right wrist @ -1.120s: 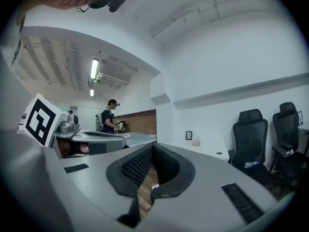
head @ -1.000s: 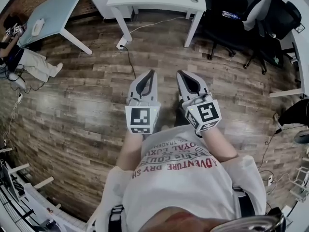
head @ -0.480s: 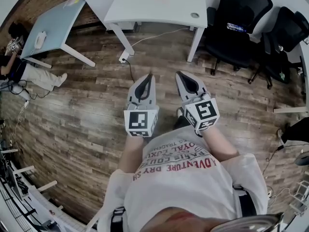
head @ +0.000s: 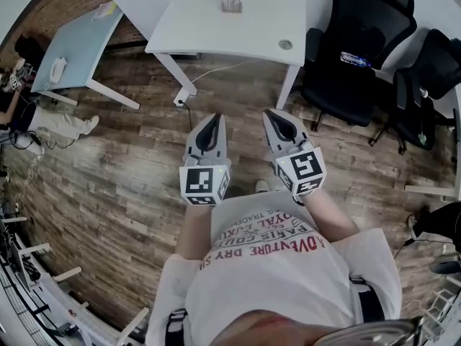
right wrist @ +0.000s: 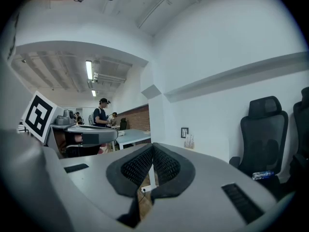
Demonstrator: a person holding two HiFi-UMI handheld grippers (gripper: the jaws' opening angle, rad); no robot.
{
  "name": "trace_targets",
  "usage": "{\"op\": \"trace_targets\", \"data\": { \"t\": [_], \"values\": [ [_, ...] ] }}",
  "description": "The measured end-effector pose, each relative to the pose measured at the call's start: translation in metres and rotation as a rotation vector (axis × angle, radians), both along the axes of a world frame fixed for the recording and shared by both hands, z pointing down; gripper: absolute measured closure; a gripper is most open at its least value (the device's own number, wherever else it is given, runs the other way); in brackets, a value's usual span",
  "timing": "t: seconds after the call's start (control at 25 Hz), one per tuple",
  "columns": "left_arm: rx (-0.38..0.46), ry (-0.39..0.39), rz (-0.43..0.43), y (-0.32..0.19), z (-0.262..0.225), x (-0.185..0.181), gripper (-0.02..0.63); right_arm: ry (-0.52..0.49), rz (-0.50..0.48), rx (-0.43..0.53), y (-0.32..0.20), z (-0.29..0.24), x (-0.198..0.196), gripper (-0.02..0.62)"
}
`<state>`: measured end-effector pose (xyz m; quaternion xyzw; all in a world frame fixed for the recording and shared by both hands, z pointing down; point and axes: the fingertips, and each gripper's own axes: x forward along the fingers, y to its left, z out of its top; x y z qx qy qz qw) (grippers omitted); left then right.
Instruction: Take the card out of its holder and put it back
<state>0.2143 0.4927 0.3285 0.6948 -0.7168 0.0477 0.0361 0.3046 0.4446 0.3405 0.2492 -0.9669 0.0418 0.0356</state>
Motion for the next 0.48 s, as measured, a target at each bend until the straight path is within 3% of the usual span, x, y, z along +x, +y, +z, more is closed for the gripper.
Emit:
{"op": "trace_targets", "data": {
  "t": [0.48],
  "values": [
    [-0.032,-0.015,0.059,-0.096,0.017,-0.037,0.577,0.001,0.07,-0.037,-0.09,0.023,-0.026,0.575]
  ]
}}
